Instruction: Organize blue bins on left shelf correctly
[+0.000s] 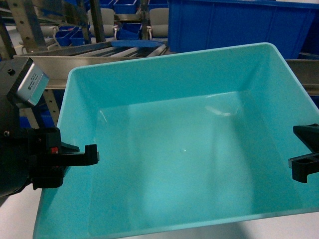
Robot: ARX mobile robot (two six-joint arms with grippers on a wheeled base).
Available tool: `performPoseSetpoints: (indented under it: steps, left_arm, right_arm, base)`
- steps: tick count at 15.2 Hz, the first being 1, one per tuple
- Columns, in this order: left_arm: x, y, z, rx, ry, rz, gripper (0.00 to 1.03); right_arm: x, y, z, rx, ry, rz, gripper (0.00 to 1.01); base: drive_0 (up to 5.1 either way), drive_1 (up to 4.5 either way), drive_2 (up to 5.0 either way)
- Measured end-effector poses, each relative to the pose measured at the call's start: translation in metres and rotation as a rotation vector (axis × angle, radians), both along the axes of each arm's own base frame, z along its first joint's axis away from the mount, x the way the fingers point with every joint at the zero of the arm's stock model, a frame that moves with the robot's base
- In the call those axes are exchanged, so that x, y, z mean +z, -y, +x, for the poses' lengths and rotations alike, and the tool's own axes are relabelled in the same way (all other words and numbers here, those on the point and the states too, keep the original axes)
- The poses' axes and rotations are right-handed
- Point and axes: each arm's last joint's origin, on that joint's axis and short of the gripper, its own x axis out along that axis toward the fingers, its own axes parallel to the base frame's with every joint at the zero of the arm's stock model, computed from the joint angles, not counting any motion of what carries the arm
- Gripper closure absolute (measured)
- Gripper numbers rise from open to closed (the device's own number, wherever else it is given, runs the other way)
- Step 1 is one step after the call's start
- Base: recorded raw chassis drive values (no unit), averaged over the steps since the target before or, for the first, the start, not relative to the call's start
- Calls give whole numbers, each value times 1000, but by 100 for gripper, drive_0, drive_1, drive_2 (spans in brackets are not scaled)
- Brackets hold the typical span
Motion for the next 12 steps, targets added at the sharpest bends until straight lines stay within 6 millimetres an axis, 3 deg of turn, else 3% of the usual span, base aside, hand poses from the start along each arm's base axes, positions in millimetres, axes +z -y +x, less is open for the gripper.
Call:
performPoseSetpoints:
  steps: [12]
  left_arm:
    - [0,0,0,0,-1,1,101]
  right_arm:
    - [0,0,0,0,-1,-1,99]
  base:
    - [-497,249,249]
